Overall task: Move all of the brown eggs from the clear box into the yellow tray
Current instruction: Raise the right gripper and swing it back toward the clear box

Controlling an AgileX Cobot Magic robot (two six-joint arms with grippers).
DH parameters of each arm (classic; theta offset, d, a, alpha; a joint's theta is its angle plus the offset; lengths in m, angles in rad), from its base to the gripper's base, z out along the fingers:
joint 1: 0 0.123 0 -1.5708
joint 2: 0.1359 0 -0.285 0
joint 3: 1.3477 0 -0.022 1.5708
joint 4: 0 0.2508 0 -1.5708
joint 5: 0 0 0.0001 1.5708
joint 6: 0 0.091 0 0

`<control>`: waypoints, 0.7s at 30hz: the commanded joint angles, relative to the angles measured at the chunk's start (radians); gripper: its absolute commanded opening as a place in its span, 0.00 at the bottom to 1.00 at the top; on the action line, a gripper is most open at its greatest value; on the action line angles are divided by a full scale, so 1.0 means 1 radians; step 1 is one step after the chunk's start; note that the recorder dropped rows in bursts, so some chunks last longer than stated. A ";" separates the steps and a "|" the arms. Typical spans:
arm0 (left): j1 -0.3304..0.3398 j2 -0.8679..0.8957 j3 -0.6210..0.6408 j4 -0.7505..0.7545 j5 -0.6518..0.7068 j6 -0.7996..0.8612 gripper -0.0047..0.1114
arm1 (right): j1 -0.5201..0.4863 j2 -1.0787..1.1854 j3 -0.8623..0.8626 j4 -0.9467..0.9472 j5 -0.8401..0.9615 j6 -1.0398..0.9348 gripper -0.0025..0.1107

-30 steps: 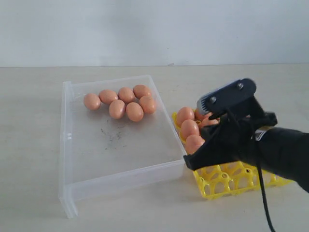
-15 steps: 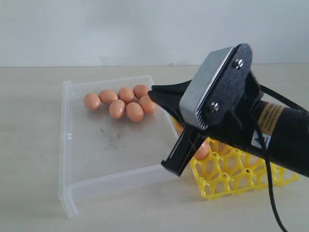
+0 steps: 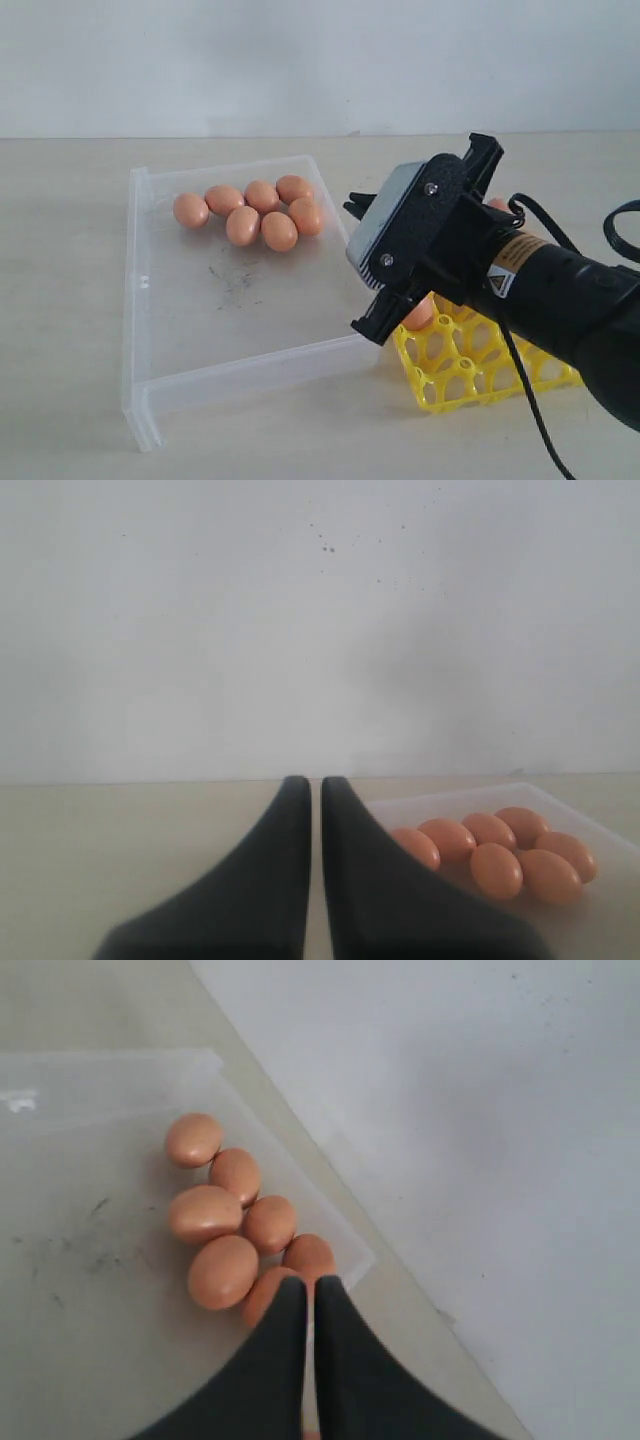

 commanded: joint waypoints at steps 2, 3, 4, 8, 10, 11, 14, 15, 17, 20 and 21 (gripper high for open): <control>-0.003 0.004 -0.002 -0.005 -0.016 0.005 0.07 | -0.001 0.001 -0.001 0.029 -0.078 0.079 0.02; -0.003 0.004 -0.002 -0.005 -0.016 0.005 0.07 | -0.001 0.001 -0.001 0.029 -0.083 0.081 0.02; -0.003 0.004 -0.002 -0.005 -0.016 0.005 0.07 | -0.001 0.001 -0.001 0.029 -0.083 0.084 0.02; -0.003 0.004 -0.002 -0.005 -0.016 0.005 0.07 | -0.001 0.001 -0.001 0.029 -0.093 0.131 0.02; -0.003 0.004 -0.002 -0.005 -0.016 0.005 0.07 | -0.001 0.001 -0.001 0.029 -0.101 0.151 0.02; -0.003 0.004 -0.002 -0.005 -0.016 0.005 0.07 | -0.001 0.001 -0.001 0.027 -0.106 0.164 0.02; -0.003 0.004 -0.002 -0.005 -0.016 0.005 0.07 | -0.001 0.001 -0.001 0.027 -0.109 0.191 0.02; -0.003 0.004 -0.002 -0.005 -0.016 0.005 0.07 | -0.001 0.001 -0.001 0.027 -0.109 0.193 0.02; -0.003 0.004 -0.002 -0.005 -0.016 0.005 0.07 | -0.001 0.001 -0.001 0.025 -0.113 0.202 0.02; -0.003 0.004 -0.002 -0.005 -0.016 0.005 0.07 | -0.001 0.001 -0.001 0.025 -0.140 0.253 0.02; -0.003 0.004 -0.002 -0.005 -0.016 0.005 0.07 | -0.001 0.001 -0.001 0.025 -0.152 0.257 0.02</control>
